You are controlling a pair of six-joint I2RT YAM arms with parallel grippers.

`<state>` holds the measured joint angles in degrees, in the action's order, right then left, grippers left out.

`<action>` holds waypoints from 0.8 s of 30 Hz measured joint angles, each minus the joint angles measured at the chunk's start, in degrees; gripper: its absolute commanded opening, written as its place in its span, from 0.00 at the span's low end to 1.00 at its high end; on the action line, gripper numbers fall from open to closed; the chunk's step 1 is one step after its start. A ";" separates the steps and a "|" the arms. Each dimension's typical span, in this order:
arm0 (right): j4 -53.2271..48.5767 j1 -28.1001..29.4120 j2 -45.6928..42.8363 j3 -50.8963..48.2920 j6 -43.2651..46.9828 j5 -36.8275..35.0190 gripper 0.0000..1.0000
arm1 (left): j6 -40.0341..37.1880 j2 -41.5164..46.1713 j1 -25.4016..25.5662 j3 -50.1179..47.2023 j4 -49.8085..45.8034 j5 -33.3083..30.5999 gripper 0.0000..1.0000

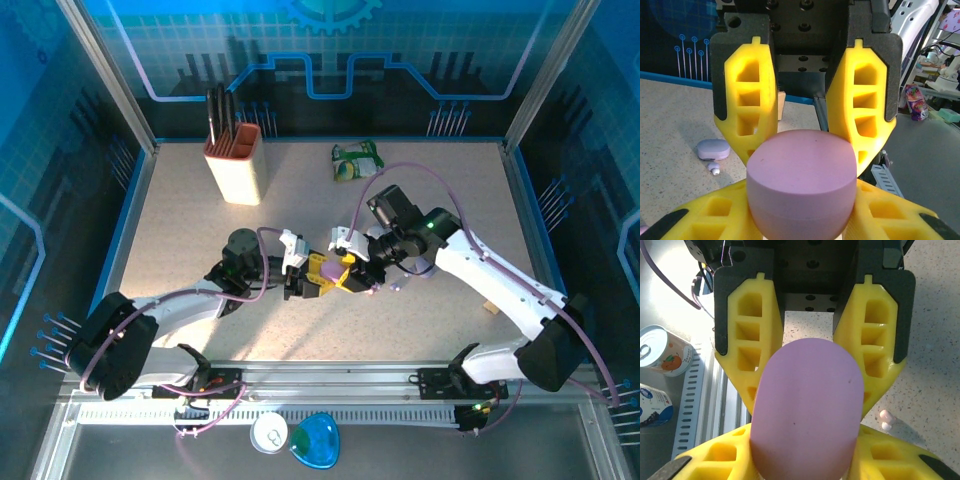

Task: Insert wireless bluetooth earbuds into charging case

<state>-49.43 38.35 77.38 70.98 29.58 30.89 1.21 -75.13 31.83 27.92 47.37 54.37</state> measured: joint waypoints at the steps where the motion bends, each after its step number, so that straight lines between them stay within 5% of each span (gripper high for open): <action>1: -0.07 0.00 0.15 0.00 0.04 0.02 0.42 | -0.07 -0.07 0.00 0.00 -0.13 0.11 0.29; 5: -0.07 0.11 0.55 -0.02 -0.37 0.02 0.62 | -0.31 -0.37 0.00 0.00 -0.42 -0.11 0.27; 10: 1.31 -0.17 -0.07 -0.94 -1.95 0.59 0.73 | -1.49 -0.42 -0.22 0.00 -0.44 -1.31 0.27; 24: 7.76 -3.58 -2.03 -3.93 -10.56 -0.48 0.79 | -2.95 -0.39 -0.24 -0.02 -0.37 -1.95 0.28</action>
<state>-41.67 34.76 75.35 67.05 19.03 30.41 -1.74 -75.53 31.59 27.90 47.00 52.42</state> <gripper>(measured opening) 0.786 0.362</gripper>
